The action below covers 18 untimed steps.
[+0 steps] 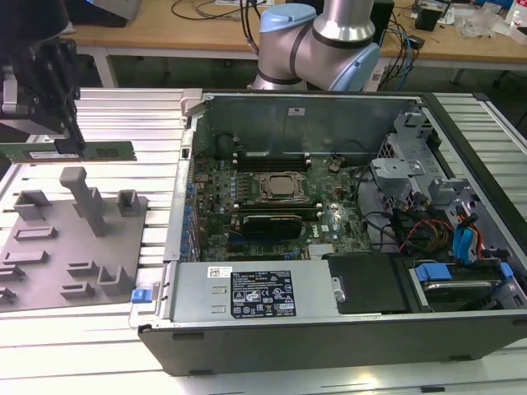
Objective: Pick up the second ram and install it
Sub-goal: 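Pick up the second ram and move it above second insertion slot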
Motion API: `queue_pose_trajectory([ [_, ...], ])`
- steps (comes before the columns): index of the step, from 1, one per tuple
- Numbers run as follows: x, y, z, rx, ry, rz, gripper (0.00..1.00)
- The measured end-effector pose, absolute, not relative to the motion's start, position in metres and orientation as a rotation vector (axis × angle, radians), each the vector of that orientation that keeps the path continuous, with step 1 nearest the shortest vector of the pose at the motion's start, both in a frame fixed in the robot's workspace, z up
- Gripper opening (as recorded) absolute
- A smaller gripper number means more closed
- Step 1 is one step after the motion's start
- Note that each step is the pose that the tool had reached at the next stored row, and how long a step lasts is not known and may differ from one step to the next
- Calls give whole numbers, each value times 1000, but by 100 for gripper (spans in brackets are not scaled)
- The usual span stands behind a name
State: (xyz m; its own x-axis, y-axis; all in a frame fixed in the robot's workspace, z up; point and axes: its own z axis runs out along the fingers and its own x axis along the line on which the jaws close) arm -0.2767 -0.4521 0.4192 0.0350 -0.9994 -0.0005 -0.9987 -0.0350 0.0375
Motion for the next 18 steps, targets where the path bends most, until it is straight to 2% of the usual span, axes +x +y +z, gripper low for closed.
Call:
queue_pose_trajectory([
  [18,-230,-452,419,2241,-2164,-43,13],
])
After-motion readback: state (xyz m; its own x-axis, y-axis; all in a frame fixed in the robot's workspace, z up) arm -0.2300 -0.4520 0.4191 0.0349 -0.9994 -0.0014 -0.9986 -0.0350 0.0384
